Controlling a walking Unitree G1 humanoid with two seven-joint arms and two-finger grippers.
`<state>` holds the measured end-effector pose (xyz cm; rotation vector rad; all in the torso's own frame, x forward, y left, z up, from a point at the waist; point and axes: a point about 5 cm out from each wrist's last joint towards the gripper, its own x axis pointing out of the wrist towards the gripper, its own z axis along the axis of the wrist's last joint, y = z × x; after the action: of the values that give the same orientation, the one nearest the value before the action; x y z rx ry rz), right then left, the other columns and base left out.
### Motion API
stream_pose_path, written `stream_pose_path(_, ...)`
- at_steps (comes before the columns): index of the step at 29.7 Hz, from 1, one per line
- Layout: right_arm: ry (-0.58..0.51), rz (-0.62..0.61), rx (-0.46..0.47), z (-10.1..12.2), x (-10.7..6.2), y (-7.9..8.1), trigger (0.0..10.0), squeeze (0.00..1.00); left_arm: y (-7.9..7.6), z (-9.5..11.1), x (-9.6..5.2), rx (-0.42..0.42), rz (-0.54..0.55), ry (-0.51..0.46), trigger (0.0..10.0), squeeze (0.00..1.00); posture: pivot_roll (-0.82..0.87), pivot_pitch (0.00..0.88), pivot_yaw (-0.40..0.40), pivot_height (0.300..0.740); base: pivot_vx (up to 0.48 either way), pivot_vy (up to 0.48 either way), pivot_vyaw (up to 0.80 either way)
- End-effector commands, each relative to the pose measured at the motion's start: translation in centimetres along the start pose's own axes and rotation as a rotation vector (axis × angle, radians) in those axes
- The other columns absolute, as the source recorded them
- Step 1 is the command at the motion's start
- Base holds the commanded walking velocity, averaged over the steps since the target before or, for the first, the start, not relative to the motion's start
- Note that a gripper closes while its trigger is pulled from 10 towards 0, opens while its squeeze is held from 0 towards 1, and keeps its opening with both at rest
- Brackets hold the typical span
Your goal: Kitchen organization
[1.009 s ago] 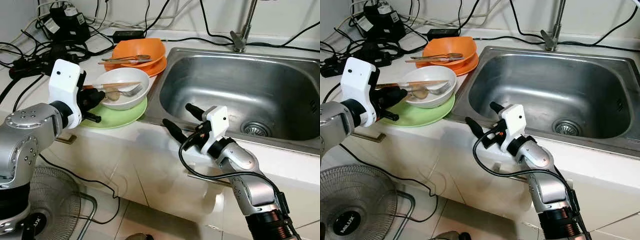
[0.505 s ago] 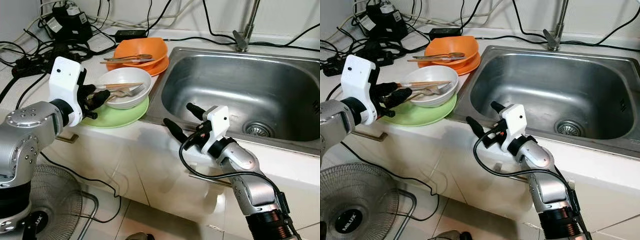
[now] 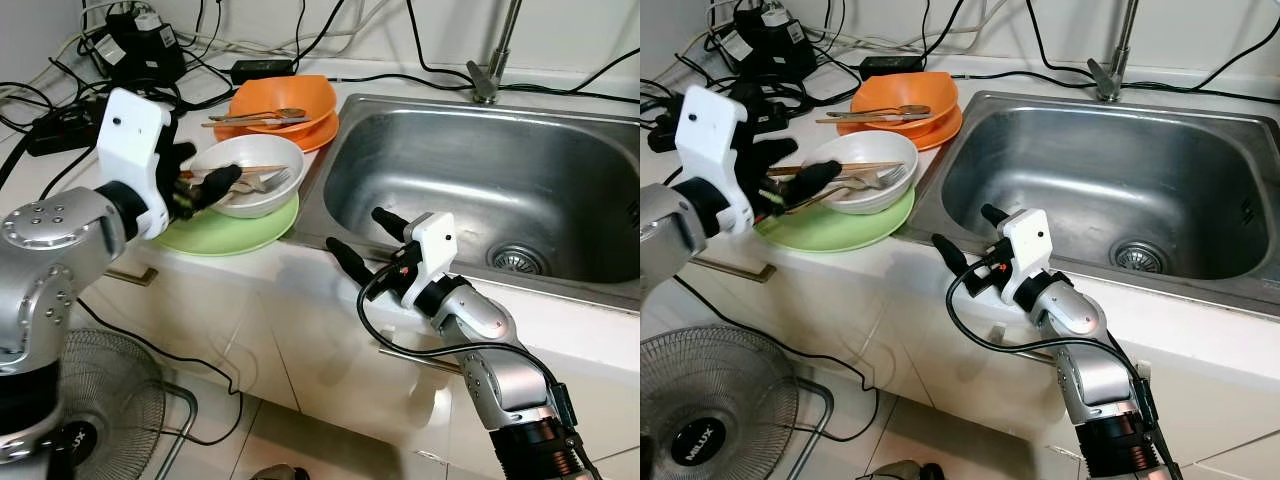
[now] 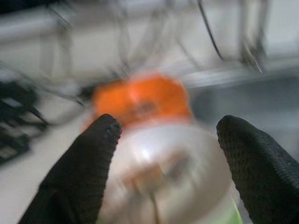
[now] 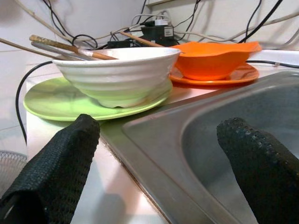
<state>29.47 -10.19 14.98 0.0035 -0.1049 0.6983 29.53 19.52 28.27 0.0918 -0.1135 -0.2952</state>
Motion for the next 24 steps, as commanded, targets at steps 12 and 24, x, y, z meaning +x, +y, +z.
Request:
stream_pose_path(12,-0.006,-0.001,-0.018,0.3,0.4,-0.2,10.0,0.00,3.6,-1.7,-1.6,-0.129,0.346,-0.153,10.0,1.00,0.02,0.045,0.105,0.740,0.000,0.000,0.00)
stream_pose_path(24,-0.001,0.043,-0.005,0.3,0.2,0.2,10.0,0.00,5.8,-5.4,-2.8,-0.392,0.628,-0.210,10.0,1.00,0.00,0.046,0.102,0.740,0.000,0.000,0.00)
